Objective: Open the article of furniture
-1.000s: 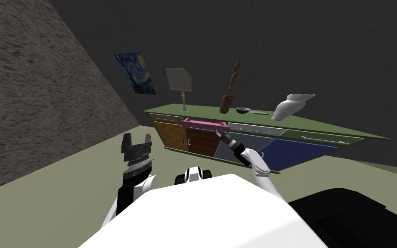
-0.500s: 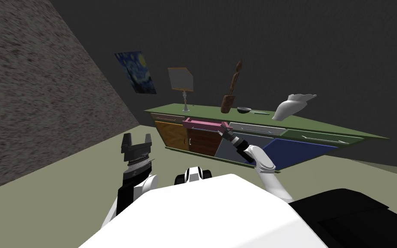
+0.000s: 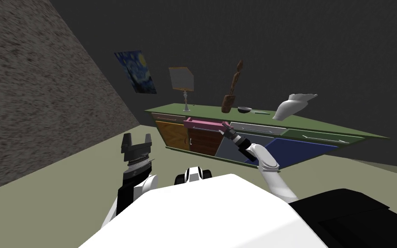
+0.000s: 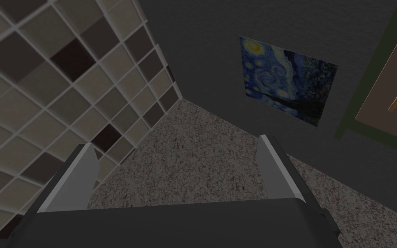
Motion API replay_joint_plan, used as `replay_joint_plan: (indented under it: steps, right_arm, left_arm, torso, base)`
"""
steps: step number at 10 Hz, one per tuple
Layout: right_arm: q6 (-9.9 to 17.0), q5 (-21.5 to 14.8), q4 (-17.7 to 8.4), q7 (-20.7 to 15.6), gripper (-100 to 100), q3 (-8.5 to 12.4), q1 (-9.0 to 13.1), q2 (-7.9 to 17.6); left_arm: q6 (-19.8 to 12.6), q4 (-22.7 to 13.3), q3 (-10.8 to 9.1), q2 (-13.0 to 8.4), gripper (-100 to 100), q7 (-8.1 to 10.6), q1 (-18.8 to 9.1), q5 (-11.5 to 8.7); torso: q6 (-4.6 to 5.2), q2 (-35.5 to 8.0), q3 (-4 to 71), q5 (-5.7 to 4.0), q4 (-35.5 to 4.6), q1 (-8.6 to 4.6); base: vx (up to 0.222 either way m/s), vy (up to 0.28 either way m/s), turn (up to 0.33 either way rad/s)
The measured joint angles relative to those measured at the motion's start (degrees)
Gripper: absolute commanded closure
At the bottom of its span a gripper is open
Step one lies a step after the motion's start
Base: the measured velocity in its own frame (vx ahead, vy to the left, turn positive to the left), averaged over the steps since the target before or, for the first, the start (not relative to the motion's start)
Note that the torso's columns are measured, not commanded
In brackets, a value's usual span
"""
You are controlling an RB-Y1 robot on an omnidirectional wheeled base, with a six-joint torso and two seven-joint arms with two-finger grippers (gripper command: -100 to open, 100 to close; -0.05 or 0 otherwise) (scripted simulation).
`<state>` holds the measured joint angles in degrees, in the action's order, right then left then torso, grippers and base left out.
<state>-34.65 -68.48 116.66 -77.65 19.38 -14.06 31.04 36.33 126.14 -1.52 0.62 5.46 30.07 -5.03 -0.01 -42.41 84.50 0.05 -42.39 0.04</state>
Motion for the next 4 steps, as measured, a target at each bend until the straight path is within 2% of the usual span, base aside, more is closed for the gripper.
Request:
replay_joint_plan:
  steps: [4]
  right_arm:
    - [0.0,0.0,-0.1,0.0,0,-0.1,-0.1,0.0]
  left_arm:
    - [0.0,0.0,0.0,0.0,0,0.0,0.0,0.0]
  torso:
    - [0.02,0.1,0.0,-0.03,0.1,-0.02]
  base:
    - [0.0,0.0,0.0]
